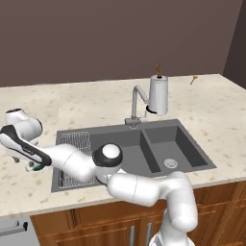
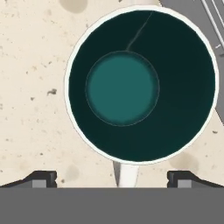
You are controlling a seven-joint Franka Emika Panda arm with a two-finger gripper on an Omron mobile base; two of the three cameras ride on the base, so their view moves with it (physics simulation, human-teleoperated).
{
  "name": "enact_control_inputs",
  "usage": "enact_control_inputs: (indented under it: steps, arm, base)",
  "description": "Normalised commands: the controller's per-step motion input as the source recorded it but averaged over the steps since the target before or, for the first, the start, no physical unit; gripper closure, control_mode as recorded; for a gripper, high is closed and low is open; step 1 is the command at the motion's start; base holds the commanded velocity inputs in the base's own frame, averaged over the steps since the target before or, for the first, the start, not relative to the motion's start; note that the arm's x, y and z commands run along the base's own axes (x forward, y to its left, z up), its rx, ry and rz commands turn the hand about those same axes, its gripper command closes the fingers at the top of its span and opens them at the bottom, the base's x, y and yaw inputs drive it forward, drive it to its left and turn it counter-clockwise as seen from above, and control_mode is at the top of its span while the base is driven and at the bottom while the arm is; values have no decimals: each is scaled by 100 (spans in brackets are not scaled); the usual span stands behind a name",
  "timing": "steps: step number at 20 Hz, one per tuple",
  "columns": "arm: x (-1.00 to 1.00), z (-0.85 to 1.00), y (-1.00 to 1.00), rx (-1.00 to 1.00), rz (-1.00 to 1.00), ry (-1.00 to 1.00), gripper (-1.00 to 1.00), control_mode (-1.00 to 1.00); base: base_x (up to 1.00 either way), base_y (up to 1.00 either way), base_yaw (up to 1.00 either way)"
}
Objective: Pick the mug and place it in the sink. Pick the bowl and place it in the open cabinet and then close the cabinet.
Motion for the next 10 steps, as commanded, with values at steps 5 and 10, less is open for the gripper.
enact_control_inputs:
  steps: [5, 10]
  arm:
    - [2, -5, 0, 0, 0, -1, -100, -100]
    - [0, -11, 0, 0, 0, -4, 100, -100]
  base:
    - [0, 0, 0]
    - [0, 0, 0]
